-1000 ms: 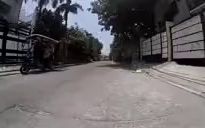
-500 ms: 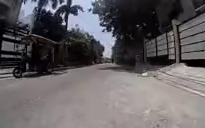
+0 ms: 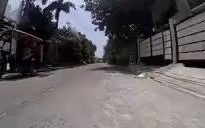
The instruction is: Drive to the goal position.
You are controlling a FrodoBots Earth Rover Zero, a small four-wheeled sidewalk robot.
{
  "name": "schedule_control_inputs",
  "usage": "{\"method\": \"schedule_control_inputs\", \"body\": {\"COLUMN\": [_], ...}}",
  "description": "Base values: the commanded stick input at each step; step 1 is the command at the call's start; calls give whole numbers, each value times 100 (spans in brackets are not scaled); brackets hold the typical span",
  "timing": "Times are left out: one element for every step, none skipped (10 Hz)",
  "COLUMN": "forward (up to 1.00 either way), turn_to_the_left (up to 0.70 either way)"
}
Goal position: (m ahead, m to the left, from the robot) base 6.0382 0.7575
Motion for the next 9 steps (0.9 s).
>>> {"method": "schedule_control_inputs", "body": {"forward": [100, 100, 100, 100, 100, 100, 100, 100, 100], "turn_to_the_left": [0, 0, 0, 0, 0, 0, 0, 0, 0]}}
